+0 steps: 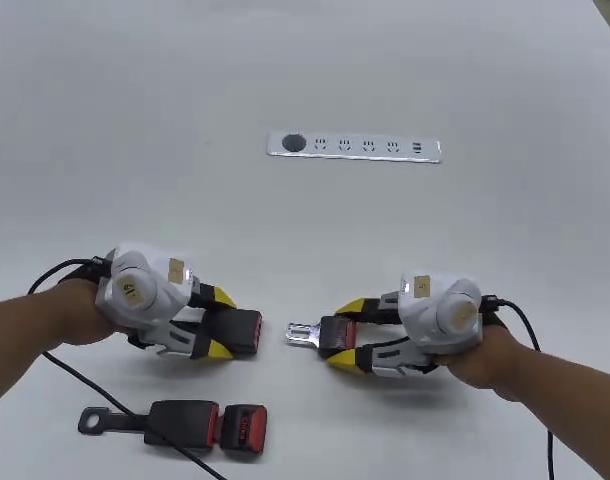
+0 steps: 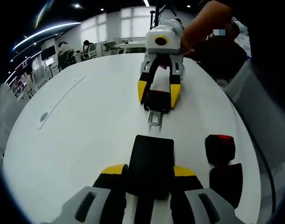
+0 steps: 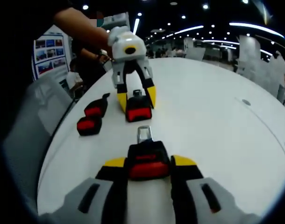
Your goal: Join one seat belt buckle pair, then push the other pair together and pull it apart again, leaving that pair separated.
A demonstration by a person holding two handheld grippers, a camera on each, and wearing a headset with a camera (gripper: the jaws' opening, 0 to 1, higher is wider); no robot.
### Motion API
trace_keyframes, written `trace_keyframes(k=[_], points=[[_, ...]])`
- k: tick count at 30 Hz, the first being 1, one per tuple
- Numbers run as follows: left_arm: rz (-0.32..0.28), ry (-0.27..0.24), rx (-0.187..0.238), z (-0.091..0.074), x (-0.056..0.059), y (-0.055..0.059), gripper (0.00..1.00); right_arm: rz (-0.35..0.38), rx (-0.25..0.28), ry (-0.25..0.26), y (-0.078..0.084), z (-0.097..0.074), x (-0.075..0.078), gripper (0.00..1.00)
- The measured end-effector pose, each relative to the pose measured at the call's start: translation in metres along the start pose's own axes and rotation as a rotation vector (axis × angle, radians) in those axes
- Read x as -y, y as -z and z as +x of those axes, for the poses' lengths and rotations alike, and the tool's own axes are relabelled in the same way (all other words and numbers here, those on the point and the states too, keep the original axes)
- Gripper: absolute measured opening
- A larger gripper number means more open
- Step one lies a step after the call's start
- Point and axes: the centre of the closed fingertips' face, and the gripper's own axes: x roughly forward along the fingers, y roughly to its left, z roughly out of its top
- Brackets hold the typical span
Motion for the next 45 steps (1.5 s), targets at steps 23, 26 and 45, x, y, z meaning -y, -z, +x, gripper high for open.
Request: trace_keyframes(k=[23,26,45], points=[[0.035,0.019,-0.039,-0.001,0.002,-0.001,0.36,-0.043,-0.023,-0.025,-0.025,0.032,-0.006,0.36],[0.049,0.026,-0.052,-0.001,0.002,-0.001,0.36,-0.052,-0.034,-0.026,-0.026,0.036,-0.007,0.36],[0.092,0.048,-0.095,0.001,0.004,0.001,0.35,-0.035,-0.062,-0.029,-0.031,0.043,-0.005,0.35]])
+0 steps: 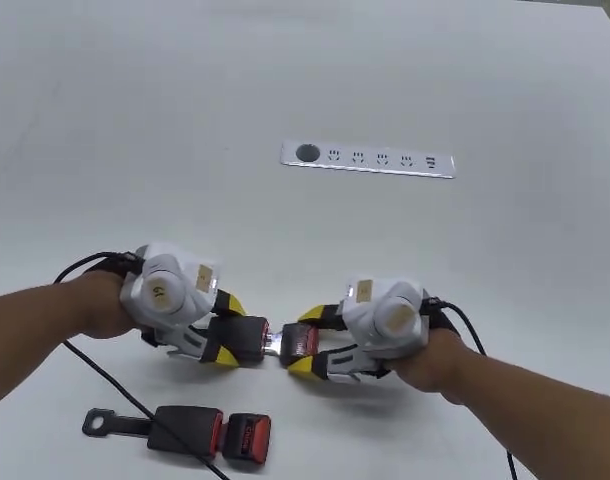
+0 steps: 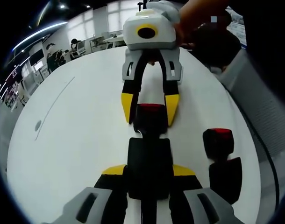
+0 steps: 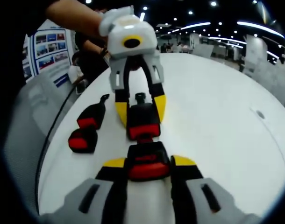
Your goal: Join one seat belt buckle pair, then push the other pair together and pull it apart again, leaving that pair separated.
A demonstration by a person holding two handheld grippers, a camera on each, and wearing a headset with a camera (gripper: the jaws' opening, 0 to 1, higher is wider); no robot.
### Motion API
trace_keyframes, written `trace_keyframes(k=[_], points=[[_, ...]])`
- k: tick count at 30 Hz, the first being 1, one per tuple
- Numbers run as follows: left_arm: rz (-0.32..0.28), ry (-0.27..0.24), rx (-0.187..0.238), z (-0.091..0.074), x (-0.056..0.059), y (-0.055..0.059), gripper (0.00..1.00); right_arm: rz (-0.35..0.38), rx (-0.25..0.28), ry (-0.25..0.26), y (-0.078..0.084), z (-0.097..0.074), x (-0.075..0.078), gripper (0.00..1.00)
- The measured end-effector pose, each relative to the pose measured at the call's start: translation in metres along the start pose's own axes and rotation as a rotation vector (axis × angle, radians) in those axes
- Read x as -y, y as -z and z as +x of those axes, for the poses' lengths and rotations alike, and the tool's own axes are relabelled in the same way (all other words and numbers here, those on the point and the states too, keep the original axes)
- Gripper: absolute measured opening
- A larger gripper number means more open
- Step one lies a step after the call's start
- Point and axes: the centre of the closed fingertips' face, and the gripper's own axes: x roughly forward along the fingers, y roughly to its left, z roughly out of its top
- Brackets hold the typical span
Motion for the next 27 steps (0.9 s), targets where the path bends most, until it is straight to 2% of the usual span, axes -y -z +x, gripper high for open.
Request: trace_keyframes(k=[9,21,27], points=[[0.01,0.002,-0.008,0.0015,-0.0011,0.0019,0.35,0.021,0.014,0.002,-0.0049,0.006,-0.0018,0.35],[0.018,0.003,-0.019,0.0015,-0.0002,-0.0007,0.35,0.015,-0.037,0.026,-0.0061,0.0081,-0.002,0.35],[0.02,0.005,-0.023,0.0012,-0.0002,-0.001,0.35,0.01,-0.047,0.031,-0.0061,0.0079,-0.0019,0.35]])
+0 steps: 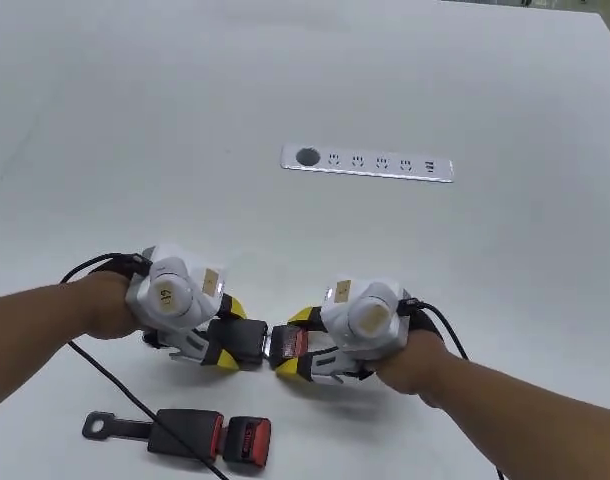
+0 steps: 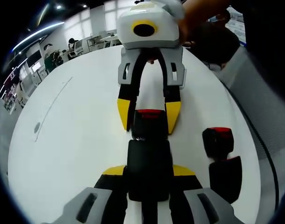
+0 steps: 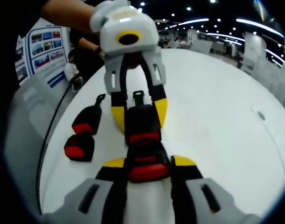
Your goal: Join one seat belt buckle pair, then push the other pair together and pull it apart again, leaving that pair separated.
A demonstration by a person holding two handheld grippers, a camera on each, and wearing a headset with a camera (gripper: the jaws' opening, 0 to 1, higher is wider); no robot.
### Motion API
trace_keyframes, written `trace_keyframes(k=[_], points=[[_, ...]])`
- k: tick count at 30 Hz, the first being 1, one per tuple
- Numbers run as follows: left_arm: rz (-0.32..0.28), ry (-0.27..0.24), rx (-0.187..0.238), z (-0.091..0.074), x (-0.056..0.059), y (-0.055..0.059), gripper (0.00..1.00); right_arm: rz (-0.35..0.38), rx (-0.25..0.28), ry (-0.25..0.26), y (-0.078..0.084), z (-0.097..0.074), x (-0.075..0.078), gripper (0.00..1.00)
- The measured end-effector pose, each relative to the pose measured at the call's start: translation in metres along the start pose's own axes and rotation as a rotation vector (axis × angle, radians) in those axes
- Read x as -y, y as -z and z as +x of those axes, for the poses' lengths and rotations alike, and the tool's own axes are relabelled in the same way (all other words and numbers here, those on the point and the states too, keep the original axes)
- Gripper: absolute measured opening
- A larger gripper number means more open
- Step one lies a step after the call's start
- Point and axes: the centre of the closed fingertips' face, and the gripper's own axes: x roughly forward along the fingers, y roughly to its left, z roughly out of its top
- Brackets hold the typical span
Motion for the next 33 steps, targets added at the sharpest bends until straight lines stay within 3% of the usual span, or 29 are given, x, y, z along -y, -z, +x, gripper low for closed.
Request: trace_keyframes(k=[11,20,33], points=[[0.008,0.014,-0.006,0.0,0.0,0.001,0.35,-0.028,-0.03,0.017,-0.001,0.001,0.0,0.36],[0.001,0.013,0.002,0.0,0.0,0.003,0.36,-0.018,-0.025,0.022,0.001,0.0,0.0,0.36],[-0.014,0.01,0.012,-0.001,0.001,0.001,0.36,-0.012,-0.026,0.041,0.014,-0.013,0.0,0.36]])
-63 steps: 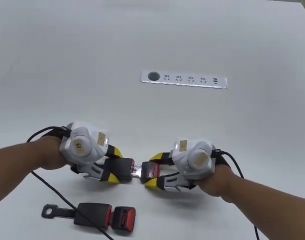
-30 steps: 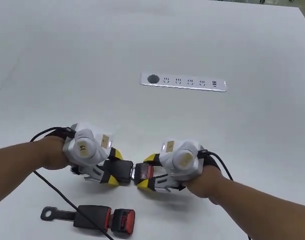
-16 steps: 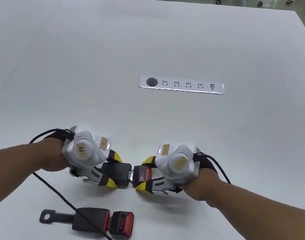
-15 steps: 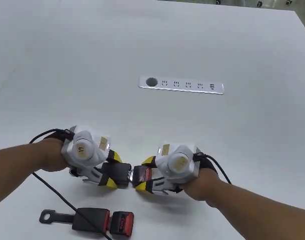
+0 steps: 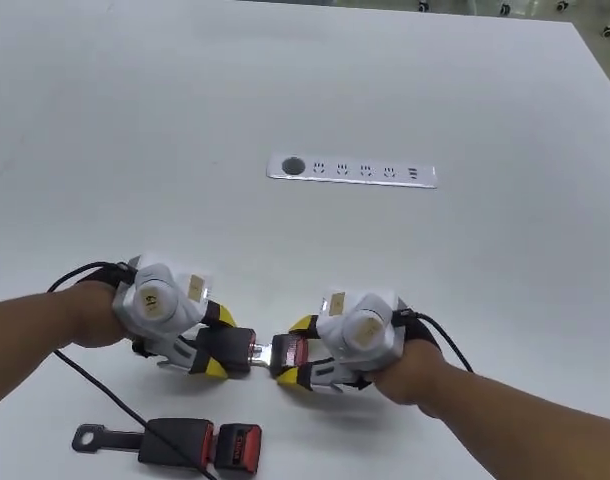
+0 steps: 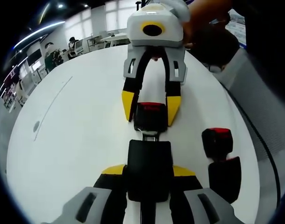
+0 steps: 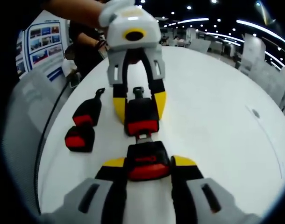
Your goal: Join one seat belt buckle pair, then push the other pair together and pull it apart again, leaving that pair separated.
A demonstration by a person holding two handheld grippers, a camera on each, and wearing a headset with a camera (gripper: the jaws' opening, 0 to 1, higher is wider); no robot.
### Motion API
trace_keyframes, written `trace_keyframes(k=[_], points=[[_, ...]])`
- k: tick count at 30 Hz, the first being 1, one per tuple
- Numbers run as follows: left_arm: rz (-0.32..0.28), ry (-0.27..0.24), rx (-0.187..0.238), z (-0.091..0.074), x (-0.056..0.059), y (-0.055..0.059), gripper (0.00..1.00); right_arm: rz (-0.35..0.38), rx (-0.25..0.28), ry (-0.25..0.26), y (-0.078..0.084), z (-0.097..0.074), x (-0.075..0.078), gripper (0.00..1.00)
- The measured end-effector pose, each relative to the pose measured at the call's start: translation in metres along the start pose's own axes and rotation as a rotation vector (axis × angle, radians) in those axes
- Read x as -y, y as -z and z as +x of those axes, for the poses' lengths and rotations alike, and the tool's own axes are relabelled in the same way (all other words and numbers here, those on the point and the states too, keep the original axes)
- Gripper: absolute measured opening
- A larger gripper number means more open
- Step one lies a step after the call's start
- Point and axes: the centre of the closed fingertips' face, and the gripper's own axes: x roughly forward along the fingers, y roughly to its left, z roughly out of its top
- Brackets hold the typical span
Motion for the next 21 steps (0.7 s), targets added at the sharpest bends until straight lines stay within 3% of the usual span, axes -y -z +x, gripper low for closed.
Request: trace_keyframes(k=[21], points=[[-0.015,-0.006,0.011,0.0,0.001,-0.003,0.36,0.027,0.005,0.015,0.032,-0.032,0.007,0.37]])
